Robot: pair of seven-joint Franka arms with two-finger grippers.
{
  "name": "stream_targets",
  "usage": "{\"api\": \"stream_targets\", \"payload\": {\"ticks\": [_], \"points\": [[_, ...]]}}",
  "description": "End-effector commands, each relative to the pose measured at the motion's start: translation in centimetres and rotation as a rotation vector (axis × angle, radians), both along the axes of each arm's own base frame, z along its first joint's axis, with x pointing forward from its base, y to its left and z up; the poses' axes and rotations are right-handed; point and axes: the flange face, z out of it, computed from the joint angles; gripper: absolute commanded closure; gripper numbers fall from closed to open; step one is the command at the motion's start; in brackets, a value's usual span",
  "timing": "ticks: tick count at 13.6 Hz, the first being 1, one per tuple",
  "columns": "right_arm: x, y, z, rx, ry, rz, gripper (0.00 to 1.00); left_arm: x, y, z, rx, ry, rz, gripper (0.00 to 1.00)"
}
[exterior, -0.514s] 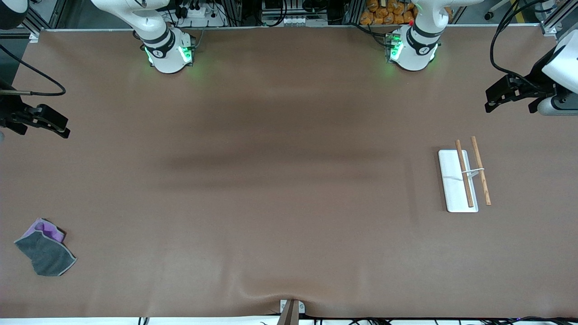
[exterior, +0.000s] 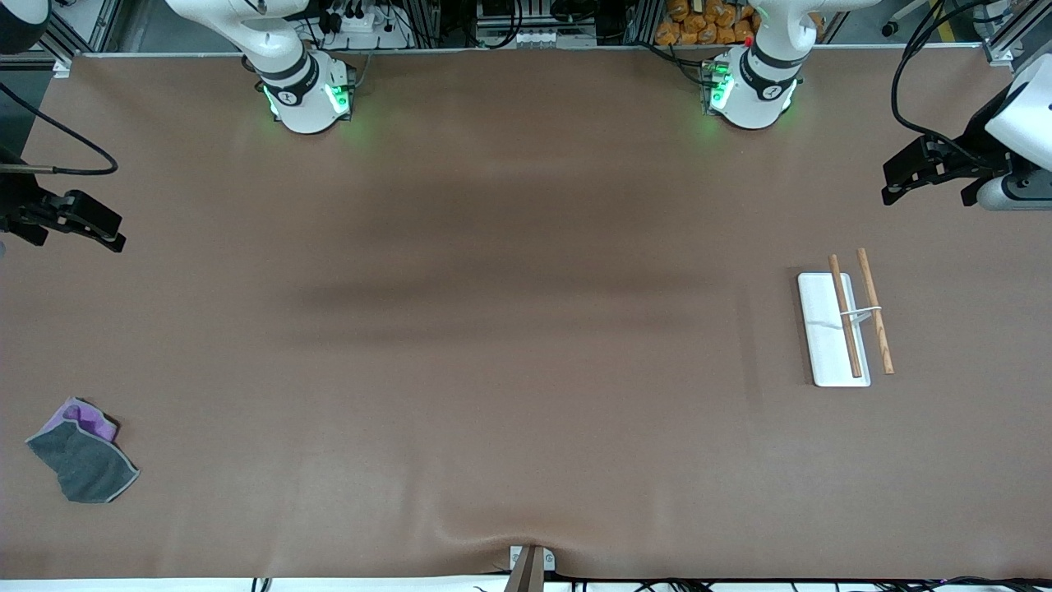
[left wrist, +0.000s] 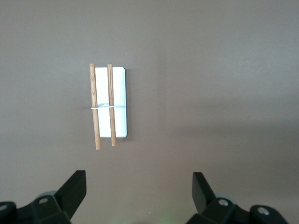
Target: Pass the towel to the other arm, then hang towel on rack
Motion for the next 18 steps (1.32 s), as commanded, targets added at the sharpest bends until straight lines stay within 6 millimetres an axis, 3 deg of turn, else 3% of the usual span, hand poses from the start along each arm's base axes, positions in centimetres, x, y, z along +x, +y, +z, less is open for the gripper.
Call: {"api": "stream_targets", "payload": {"ticks": [1,2,3,6,8,10,11,14,16,18], "points": [[2.7,0.3,-4.3,-0.050,0.046,0.022,0.00,-0.1,-0.1,0.2,0.004,0.010,0.004,0.00],[4.2,-0.3,-7.1,-0.091,0.068,0.014,0.00,-0.4,-0.1,0.1,0.004,0.025,0.007,0.00],[4.9,-1.7,-8.2,-0.107,0.072,0.004,0.00,-0.5,-0.1,0.0,0.005,0.030,0.009,0.00],[7.6,-9.9,-15.7,-0.104,0.119,-0.062,0.00,-0.7,-0.2,-0.1,0.008,0.045,0.026,0.00],[9.9,-12.8,-20.2,-0.126,0.070,0.009,0.00,-0.7,-0.2,-0.3,0.008,0.048,0.030,0.00],[12.1,-16.8,-24.2,-0.171,-0.014,0.214,0.00,-0.8,-0.3,-0.3,0.009,0.049,0.032,0.00],[13.4,-17.0,-25.5,-0.203,-0.082,0.322,0.00,-0.7,-0.2,-0.3,0.008,0.046,0.035,0.00],[15.8,-21.2,-29.2,-0.296,-0.212,0.497,0.00,-0.2,0.0,-0.9,0.005,0.050,0.038,0.00],[15.5,-23.8,-31.9,-0.321,-0.217,0.549,0.00,-0.1,0.0,-1.2,0.004,0.051,0.037,0.00],[15.1,-24.8,-32.7,-0.327,-0.203,0.581,0.00,0.2,-0.1,-2.1,0.004,0.050,0.036,0.00]]}}
